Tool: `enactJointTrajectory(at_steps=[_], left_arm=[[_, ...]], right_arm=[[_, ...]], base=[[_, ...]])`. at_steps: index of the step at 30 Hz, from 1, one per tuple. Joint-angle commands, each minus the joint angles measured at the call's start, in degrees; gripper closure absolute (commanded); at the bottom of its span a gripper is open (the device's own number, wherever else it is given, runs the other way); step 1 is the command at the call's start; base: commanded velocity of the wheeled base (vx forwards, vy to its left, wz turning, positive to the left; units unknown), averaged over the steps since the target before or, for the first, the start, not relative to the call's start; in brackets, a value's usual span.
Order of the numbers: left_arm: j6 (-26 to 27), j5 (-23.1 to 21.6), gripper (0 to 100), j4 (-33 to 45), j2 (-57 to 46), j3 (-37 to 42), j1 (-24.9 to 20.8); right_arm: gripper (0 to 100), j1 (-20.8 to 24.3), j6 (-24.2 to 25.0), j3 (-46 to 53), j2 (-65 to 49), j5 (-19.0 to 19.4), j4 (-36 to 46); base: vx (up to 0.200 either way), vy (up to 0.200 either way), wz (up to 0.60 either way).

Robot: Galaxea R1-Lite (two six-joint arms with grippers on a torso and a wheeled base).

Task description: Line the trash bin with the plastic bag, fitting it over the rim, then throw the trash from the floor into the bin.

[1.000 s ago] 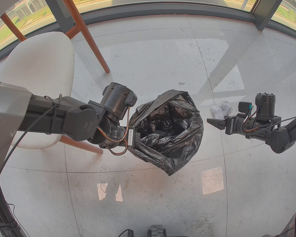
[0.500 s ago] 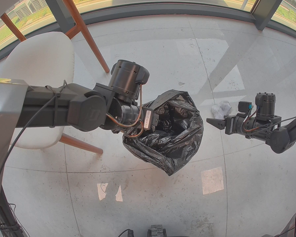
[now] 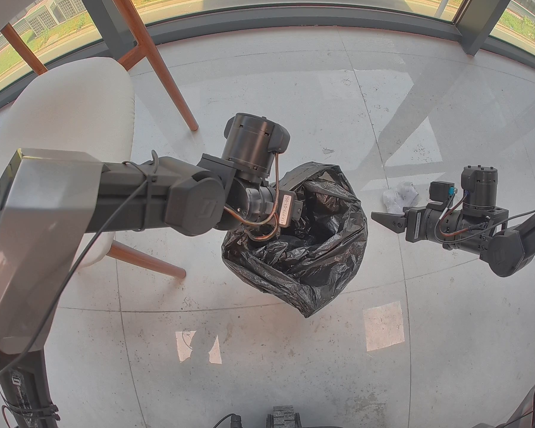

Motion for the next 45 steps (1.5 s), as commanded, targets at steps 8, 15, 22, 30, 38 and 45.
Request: enactJointTrajectory(at_steps=[8, 15, 22, 30, 38, 45], left_arm=[[0.0, 0.1, 100, -0.8, 3.8, -1.1, 1.1], [-0.4, 1.5, 100, -0.8, 3.8, -6.5, 3.3], [-0.6, 2.6, 100, -0.5, 4.6, -11.9, 6.8], [-0.6, 2.6, 100, 0.3, 4.0, -9.2, 8.5], [-0.8, 2.6, 0, 0.2, 0.9, -2.7, 8.4], [-0.8, 2.0, 0, 0.7, -6.0, 6.0, 6.6]], right_arm=[[0, 0.8, 0.0, 0.2, -0.6, 0.1, 0.0], [0, 0.8, 0.0, 0.1, -0.6, 0.1, 0.0], [0, 1.4, 0.0, 0.3, -0.6, 0.0, 0.0], [0, 1.6, 0.0, 0.6, -0.7, -0.1, -0.1], [0, 1.4, 0.0, 3.1, -1.2, -0.2, -2.4], [0, 1.5, 0.0, 5.7, -0.7, -0.2, -5.9]], base=[[0.0, 0.0, 0.0], [0.0, 0.0, 0.0], [0.0, 0.0, 0.0], [0.0, 0.0, 0.0], [0.0, 0.0, 0.0], [0.0, 0.0, 0.0]])
